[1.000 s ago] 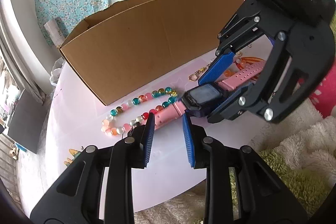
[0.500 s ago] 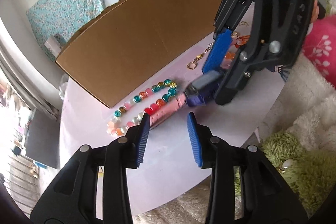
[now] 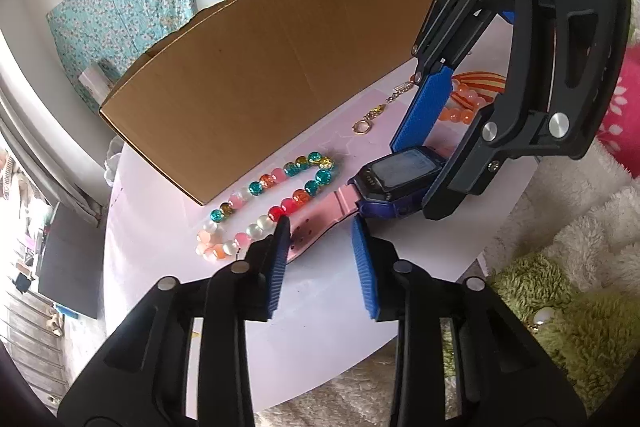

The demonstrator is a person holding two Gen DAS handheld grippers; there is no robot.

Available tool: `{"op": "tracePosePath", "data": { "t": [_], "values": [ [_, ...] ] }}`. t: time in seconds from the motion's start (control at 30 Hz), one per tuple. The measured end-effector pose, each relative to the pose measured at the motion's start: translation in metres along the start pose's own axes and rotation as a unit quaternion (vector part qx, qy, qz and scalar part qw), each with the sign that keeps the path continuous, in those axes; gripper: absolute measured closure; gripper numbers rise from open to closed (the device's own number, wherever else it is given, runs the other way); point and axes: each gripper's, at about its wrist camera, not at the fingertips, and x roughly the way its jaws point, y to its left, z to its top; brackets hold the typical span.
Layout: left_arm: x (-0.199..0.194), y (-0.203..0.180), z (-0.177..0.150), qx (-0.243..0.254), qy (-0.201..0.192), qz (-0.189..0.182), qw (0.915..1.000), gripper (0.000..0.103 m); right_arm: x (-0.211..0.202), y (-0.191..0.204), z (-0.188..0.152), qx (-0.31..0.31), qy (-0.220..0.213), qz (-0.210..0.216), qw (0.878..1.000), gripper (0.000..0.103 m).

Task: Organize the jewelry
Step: 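Close the right tool on the watch face and lift it, then carry the watch into the cardboard box and open the right tool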

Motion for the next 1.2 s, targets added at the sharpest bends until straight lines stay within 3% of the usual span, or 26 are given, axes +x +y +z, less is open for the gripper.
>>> {"op": "tracePosePath", "data": {
  "t": [0.2, 0.4, 0.57, 0.7, 0.8, 0.9, 0.97, 1.07, 1.2],
  "values": [
    [0.002, 0.002, 0.001, -0.011, 0.008, -0.010, 0.9999, 0.089, 0.000, 0.003, -0.008, 0.021, -0.016, -0.018, 0.999, 0.059],
    [0.004, 0.016, 0.004, -0.050, 0.020, -0.042, 0.9977, 0.090, -0.009, 0.005, -0.027, 0.071, -0.041, -0.042, 0.996, 0.059],
    [0.007, 0.025, 0.004, -0.068, 0.024, -0.061, 0.9955, 0.090, -0.011, 0.017, -0.048, 0.093, -0.046, -0.106, 0.989, 0.059],
    [0.008, 0.029, 0.005, -0.076, 0.027, -0.070, 0.9943, 0.091, -0.009, 0.037, -0.057, 0.086, -0.038, -0.183, 0.979, 0.060],
    [0.009, 0.037, 0.004, -0.080, 0.028, -0.073, 0.9937, 0.090, -0.006, 0.054, -0.059, 0.078, -0.039, -0.225, 0.970, 0.066],
    [0.009, 0.040, 0.003, -0.085, 0.028, -0.075, 0.9932, 0.091, -0.002, 0.068, -0.059, 0.075, -0.041, -0.268, 0.960, 0.075],
    [0.009, 0.041, 0.002, -0.087, 0.025, -0.075, 0.9931, 0.091, 0.001, 0.074, -0.058, 0.081, -0.042, -0.287, 0.954, 0.087],
    [0.006, 0.036, 0.000, -0.073, 0.014, -0.060, 0.9955, 0.093, 0.006, 0.092, -0.056, 0.077, -0.051, -0.331, 0.939, 0.096],
    [-0.001, 0.027, -0.002, -0.047, -0.001, -0.037, 0.9982, 0.099, 0.008, 0.122, -0.048, 0.064, -0.059, -0.389, 0.917, 0.099]
  ]
}}
